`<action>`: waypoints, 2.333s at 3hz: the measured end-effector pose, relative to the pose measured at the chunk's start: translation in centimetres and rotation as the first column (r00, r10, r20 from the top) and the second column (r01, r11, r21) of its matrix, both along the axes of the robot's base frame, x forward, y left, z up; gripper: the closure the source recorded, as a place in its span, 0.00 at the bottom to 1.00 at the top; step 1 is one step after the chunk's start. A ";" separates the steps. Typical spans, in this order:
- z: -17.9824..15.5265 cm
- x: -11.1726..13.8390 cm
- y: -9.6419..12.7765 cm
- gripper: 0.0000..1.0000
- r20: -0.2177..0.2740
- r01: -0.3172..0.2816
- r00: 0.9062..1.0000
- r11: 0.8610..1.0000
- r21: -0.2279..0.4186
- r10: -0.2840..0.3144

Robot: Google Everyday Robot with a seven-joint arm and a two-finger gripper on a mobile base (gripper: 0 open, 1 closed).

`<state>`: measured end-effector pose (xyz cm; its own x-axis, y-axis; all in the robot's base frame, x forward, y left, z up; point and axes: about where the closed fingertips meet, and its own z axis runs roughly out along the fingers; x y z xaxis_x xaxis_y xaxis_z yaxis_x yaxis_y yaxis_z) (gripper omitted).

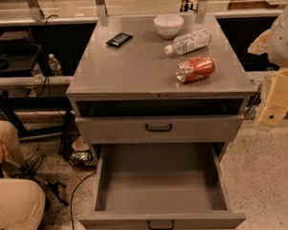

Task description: Place coke can into middle drawer

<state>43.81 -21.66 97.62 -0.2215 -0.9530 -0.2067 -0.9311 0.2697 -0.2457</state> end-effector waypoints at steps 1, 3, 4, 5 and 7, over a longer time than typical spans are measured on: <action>0.0 0.3 0.0 0.00 0.005 -0.004 1.000 1.000 0.001 0.004; -1.6 10.2 0.8 0.00 0.159 -0.122 0.980 0.992 0.019 0.118; -2.7 15.7 0.9 0.00 0.221 -0.148 0.965 0.989 0.015 0.141; -3.8 19.6 0.9 0.00 0.253 -0.159 0.956 0.987 0.011 0.151; -8.8 25.1 1.6 0.00 0.176 -0.190 0.965 0.981 -0.048 0.196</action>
Offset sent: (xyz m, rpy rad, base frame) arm 0.0982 0.0113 -0.0173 0.0473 -0.1597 0.1447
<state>68.95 -20.11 88.84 0.0051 -0.9805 -0.1962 -0.9050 0.0790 -0.4180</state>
